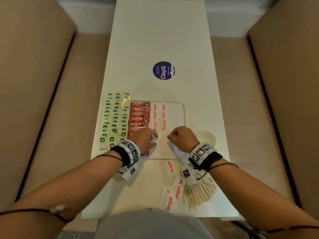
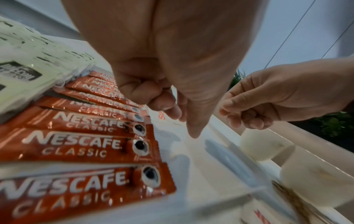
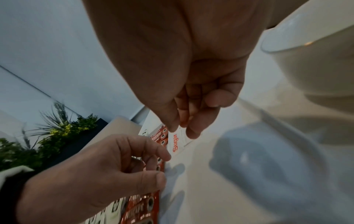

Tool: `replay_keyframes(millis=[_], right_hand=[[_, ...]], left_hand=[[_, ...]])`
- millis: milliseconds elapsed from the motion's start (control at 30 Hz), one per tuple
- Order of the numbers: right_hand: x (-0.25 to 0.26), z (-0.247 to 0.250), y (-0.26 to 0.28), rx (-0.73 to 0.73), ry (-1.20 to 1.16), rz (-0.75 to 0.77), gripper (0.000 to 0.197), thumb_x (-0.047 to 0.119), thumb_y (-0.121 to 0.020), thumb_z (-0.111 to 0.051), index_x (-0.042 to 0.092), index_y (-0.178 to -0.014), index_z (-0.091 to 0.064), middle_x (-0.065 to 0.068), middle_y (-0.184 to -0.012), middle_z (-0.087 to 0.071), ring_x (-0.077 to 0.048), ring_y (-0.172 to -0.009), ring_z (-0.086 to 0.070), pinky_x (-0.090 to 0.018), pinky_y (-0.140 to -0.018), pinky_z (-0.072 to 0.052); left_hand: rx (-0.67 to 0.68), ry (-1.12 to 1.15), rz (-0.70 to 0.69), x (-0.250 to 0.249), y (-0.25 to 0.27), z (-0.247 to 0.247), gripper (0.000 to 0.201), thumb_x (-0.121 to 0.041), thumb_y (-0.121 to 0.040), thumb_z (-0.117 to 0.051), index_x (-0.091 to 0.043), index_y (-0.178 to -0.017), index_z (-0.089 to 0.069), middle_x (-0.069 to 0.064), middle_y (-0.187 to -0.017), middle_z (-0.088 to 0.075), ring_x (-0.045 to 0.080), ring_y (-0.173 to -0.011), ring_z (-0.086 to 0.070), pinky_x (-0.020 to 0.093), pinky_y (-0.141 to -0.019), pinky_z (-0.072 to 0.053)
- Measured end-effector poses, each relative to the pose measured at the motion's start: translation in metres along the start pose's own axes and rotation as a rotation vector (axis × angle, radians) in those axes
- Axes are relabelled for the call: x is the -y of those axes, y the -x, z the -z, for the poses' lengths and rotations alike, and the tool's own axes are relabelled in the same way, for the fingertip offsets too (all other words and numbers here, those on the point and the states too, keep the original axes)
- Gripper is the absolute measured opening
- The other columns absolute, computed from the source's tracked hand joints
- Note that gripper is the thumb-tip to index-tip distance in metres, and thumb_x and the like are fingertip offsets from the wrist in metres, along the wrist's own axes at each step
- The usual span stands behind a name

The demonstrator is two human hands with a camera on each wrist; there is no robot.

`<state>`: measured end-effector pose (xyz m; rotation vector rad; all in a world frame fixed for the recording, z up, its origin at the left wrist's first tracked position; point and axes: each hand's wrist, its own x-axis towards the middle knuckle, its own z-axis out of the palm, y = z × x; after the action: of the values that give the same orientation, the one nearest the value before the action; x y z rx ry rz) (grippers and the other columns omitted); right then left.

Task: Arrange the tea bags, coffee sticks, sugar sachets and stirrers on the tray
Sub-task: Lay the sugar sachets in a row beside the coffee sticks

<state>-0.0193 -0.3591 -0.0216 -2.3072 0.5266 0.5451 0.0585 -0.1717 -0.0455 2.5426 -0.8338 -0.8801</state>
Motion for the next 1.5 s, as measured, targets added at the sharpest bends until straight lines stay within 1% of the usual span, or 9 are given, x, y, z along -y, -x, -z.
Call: replay_keyframes(millis=[167,467,533,667,767,900,1133,1300,1500], right_hand=[[-0.014,-0.007,0.029,0.115,0.085,0.066,0.016,0.035,-0.092,-0.07,0.02,-0.096,-0.074,0.007,-0.094,-0.07,-0.009,-0.084,-0.064,-0.031,-0.083,-0.057],[-0.046,-0.024,0.074,0.263,0.282,0.067,0.026,0.038,-0.086,-0.076,0.023,-0.107,-0.072,0.007,-0.098,-0.063,-0.011,-0.091,-0.061,-0.032,-0.085,-0.056],[-0.052,-0.027,0.08,0.277,0.335,0.075,0.032,0.039,-0.085,-0.076,0.024,-0.113,-0.071,0.005,-0.103,-0.065,-0.011,-0.092,-0.059,-0.031,-0.086,-0.055],[-0.061,-0.036,0.09,0.292,0.394,0.092,0.041,0.042,-0.083,-0.076,0.025,-0.119,-0.068,0.006,-0.111,-0.068,-0.012,-0.095,-0.06,-0.028,-0.083,-0.051],[-0.063,-0.044,0.095,0.29,0.427,0.115,0.042,0.046,-0.083,-0.075,0.026,-0.119,-0.066,0.006,-0.109,-0.067,-0.016,-0.101,-0.062,-0.03,-0.083,-0.051],[-0.063,-0.049,0.098,0.289,0.494,0.12,0.05,0.048,-0.083,-0.076,0.023,-0.123,-0.061,0.001,-0.108,-0.067,-0.02,-0.099,-0.063,-0.031,-0.077,-0.049],[-0.061,-0.056,0.103,0.283,0.584,0.129,0.051,0.046,-0.083,-0.078,0.015,-0.117,-0.056,-0.004,-0.102,-0.066,-0.025,-0.09,-0.064,-0.034,-0.074,-0.052],[-0.057,-0.057,0.103,0.297,0.596,0.144,0.044,0.043,-0.082,-0.078,0.017,-0.113,-0.061,-0.002,-0.101,-0.067,-0.023,-0.091,-0.064,-0.034,-0.076,-0.053],[-0.052,-0.059,0.099,0.328,0.589,0.153,0.021,0.035,-0.084,-0.076,0.022,-0.096,-0.065,0.006,-0.089,-0.063,-0.019,-0.085,-0.062,-0.028,-0.069,-0.047]], left_hand=[[0.06,-0.026,-0.087,-0.009,0.02,-0.017,0.033,-0.037,-0.089,-0.07,-0.026,-0.119,-0.066,-0.009,-0.094,-0.057,0.012,-0.085,-0.054,0.027,-0.075,-0.042],[0.214,-0.121,-0.233,-0.042,0.041,-0.048,0.038,-0.032,-0.094,-0.062,-0.028,-0.132,-0.058,-0.009,-0.098,-0.054,0.011,-0.087,-0.05,0.026,-0.074,-0.038],[0.234,-0.134,-0.223,-0.048,0.042,-0.053,0.042,-0.029,-0.096,-0.06,-0.028,-0.137,-0.056,-0.003,-0.108,-0.06,0.015,-0.095,-0.055,0.028,-0.078,-0.04],[0.256,-0.171,-0.214,-0.056,0.04,-0.062,0.049,-0.027,-0.097,-0.058,-0.029,-0.144,-0.049,0.003,-0.13,-0.06,0.023,-0.12,-0.056,0.035,-0.098,-0.044],[0.271,-0.224,-0.226,-0.057,0.041,-0.066,0.049,-0.027,-0.097,-0.056,-0.029,-0.146,-0.047,0.005,-0.131,-0.06,0.025,-0.122,-0.056,0.036,-0.098,-0.043],[0.271,-0.286,-0.245,-0.056,0.043,-0.07,0.044,-0.024,-0.097,-0.055,-0.029,-0.141,-0.051,0.007,-0.123,-0.063,0.027,-0.115,-0.059,0.032,-0.086,-0.043],[0.268,-0.316,-0.214,-0.048,0.051,-0.067,0.038,-0.027,-0.09,-0.069,-0.025,-0.127,-0.058,0.002,-0.121,-0.061,0.025,-0.11,-0.06,0.036,-0.091,-0.05],[0.252,-0.336,-0.156,-0.041,0.058,-0.063,0.021,-0.028,-0.087,-0.069,-0.019,-0.106,-0.068,0.002,-0.106,-0.061,0.024,-0.096,-0.062,0.03,-0.074,-0.046],[0.205,-0.251,-0.131,-0.027,0.069,-0.053,0.018,-0.037,-0.086,-0.073,-0.021,-0.095,-0.075,-0.001,-0.102,-0.058,0.02,-0.089,-0.059,0.032,-0.075,-0.049]])
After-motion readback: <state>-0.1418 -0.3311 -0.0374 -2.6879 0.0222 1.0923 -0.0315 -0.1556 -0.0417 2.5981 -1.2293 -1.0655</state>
